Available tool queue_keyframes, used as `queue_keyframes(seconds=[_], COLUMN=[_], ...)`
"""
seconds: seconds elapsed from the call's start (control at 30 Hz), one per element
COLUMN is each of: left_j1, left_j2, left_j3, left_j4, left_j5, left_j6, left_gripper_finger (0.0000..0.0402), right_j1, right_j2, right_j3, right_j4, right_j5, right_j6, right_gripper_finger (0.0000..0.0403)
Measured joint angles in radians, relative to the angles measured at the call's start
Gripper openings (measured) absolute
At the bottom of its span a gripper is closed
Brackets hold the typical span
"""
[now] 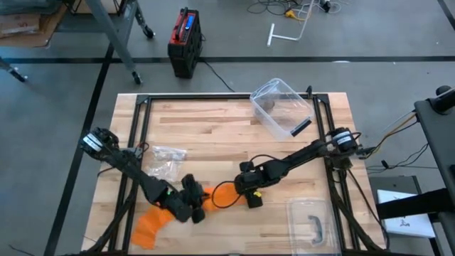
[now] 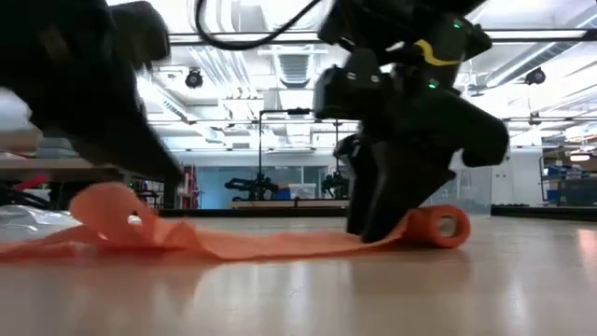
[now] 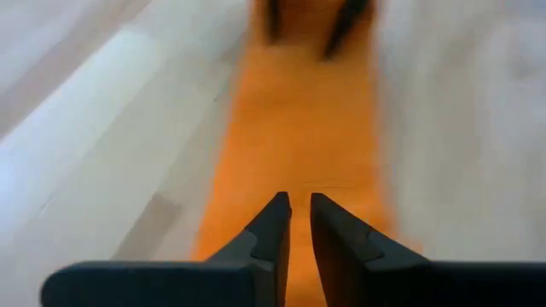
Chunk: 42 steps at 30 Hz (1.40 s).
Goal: Roll bandage
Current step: Roll the orange bandage on the table
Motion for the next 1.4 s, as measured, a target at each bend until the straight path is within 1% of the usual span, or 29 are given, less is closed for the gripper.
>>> queue_keyframes(seconds=[0.07, 0.13, 0.2, 0.33, 0.37, 0.43, 0.47, 0.53, 0.63, 0.7, 0.77, 0.83, 0.93, 1.03, 1.1, 1.2, 1.3, 1.4], left_j1=[-0.003, -0.001, 0.002, -0.020, -0.024, -0.039, -0.043, -0.045, -0.017, 0.023, 0.060, 0.089, 0.110, 0.109, 0.104, 0.083, 0.032, -0.035], left_j2=[-0.007, -0.009, -0.018, -0.017, -0.017, -0.017, -0.017, -0.015, 0.000, 0.017, 0.043, 0.072, 0.116, 0.141, 0.146, 0.135, 0.112, 0.093], left_j3=[0.033, 0.080, 0.138, 0.230, 0.242, 0.242, 0.232, 0.207, 0.163, 0.128, 0.102, 0.086, 0.084, 0.085, 0.084, 0.086, 0.086, 0.084], left_j4=[-0.027, -0.080, -0.199, -0.460, -0.497, -0.504, -0.497, -0.459, -0.322, -0.203, -0.103, -0.060, -0.066, -0.071, -0.095, -0.162, -0.226, -0.277], left_j5=[-0.018, 0.012, 0.087, 0.260, 0.291, 0.329, 0.324, 0.268, 0.153, 0.121, 0.134, 0.173, 0.249, 0.275, 0.295, 0.356, 0.427, 0.455], left_j6=[0.044, 0.083, 0.074, -0.033, -0.051, -0.077, -0.087, -0.101, -0.096, -0.068, -0.026, -0.003, 0.002, 0.003, -0.002, -0.029, -0.050, -0.085], left_gripper_finger=[0.0048, 0.0054, 0.0061, 0.0068, 0.0068, 0.0067, 0.0065, 0.0061, 0.0056, 0.0053, 0.0050, 0.0048, 0.0047, 0.0049, 0.0049, 0.0046, 0.0041, 0.0039], right_j1=[-0.008, -0.012, -0.018, -0.020, -0.021, -0.022, -0.023, -0.023, -0.023, -0.022, -0.022, -0.022, -0.022, -0.022, -0.022, -0.022, -0.026, -0.049], right_j2=[-0.037, -0.073, -0.114, -0.222, -0.254, -0.321, -0.354, -0.412, -0.455, -0.461, -0.443, -0.404, -0.307, -0.199, -0.121, -0.048, -0.034, -0.047], right_j3=[-0.042, -0.095, -0.155, -0.275, -0.299, -0.335, -0.345, -0.350, -0.345, -0.332, -0.319, -0.311, -0.278, -0.223, -0.190, -0.142, -0.124, -0.152], right_j4=[-0.008, 0.003, 0.011, -0.001, -0.012, -0.024, -0.013, -0.001, 0.064, 0.144, 0.252, 0.329, 0.414, 0.429, 0.414, 0.329, 0.227, 0.196], right_j5=[0.005, 0.005, 0.005, 0.042, 0.057, 0.082, 0.093, 0.112, 0.113, 0.112, 0.112, 0.104, 0.064, 0.035, 0.008, -0.030, -0.030, -0.031], right_j6=[0.000, 0.009, 0.035, 0.072, 0.077, 0.080, 0.081, 0.072, 0.041, 0.018, -0.006, -0.028, -0.042, -0.060, -0.072, -0.074, -0.088, -0.090], right_gripper_finger=[0.0204, 0.0204, 0.0204, 0.0204, 0.0204, 0.0204, 0.0204, 0.0204, 0.0204, 0.0204, 0.0204, 0.0204, 0.0204, 0.0204, 0.0204, 0.0204, 0.0204, 0.0204])
